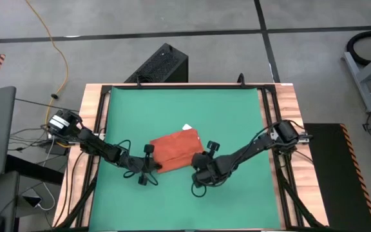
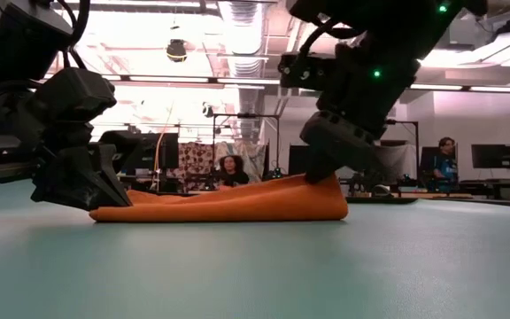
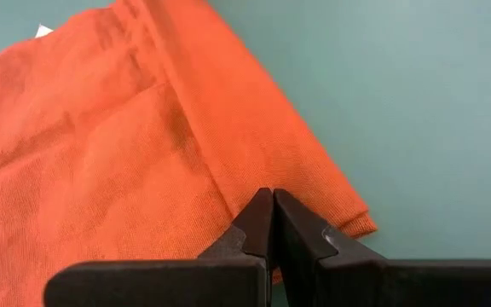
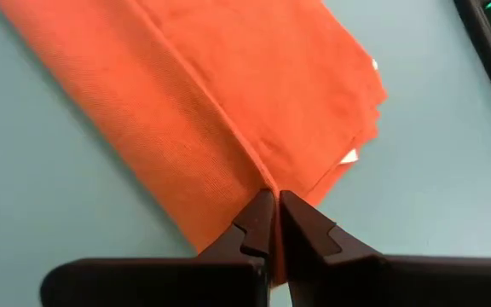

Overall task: Roll towel into tight, uniform cylinder
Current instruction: Roll the orange towel

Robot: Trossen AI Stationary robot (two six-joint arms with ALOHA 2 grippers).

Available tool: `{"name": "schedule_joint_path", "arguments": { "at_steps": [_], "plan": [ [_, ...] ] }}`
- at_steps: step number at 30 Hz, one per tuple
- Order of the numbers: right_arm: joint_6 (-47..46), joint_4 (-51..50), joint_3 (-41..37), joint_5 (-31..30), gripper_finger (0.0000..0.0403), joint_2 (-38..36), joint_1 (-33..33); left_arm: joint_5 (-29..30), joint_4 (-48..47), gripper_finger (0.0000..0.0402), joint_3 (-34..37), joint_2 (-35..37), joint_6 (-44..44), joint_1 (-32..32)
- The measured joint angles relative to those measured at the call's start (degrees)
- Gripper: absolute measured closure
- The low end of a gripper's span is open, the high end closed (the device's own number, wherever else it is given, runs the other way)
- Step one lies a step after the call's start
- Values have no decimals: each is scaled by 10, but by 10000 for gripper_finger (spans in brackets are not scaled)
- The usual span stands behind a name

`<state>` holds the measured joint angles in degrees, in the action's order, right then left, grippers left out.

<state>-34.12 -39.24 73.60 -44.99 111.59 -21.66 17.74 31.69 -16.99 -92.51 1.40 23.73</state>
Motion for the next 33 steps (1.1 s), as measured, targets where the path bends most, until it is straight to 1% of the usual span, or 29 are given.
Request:
{"name": "schedule_joint_path", "arguments": {
  "at_steps": [3, 6, 8, 11, 12, 15, 17, 19, 21, 24, 26, 29, 33],
  "plan": [
    [-22, -10, 0, 6, 356, 0, 5, 3, 1, 401, 0, 0, -7, 0],
    [-21, -9, 0, 31, 342, 0, 13, 5, 1, 401, 0, -1, -7, 0],
    [-14, -3, 0, 44, 327, 0, 16, 5, 2, 401, 0, -1, -6, 0],
    [-7, -14, 0, 56, 292, 0, 20, 6, 2, 401, 1, -1, -2, 0],
    [-7, -29, 0, 46, 278, 0, 20, 6, 2, 401, 1, -1, -2, 0],
    [-30, -77, 0, -8, 242, -9, 9, 7, 1, 401, 1, -1, -2, 0],
    [-45, -91, 0, -30, 226, -19, -2, 7, 1, 401, 1, -1, -2, 0],
    [-47, -94, 0, -49, 219, -29, -17, 8, 1, 401, 1, -1, -1, 0],
    [-47, -87, 0, -79, 219, -38, -31, 8, 1, 401, 1, -1, -3, 0],
    [-54, -94, 0, -79, 227, -48, -44, 10, 1, 401, 1, -1, -5, 0],
    [-58, -79, 0, -81, 235, -48, -49, 10, 2, 401, 1, -1, -6, 0],
    [9, -9, -1, -86, 249, -45, -45, 10, 2, 401, 1, -2, -8, 0],
    [114, 149, -48, -80, 281, -45, -26, 10, 2, 401, 1, -2, -9, 0]
  ]
}}
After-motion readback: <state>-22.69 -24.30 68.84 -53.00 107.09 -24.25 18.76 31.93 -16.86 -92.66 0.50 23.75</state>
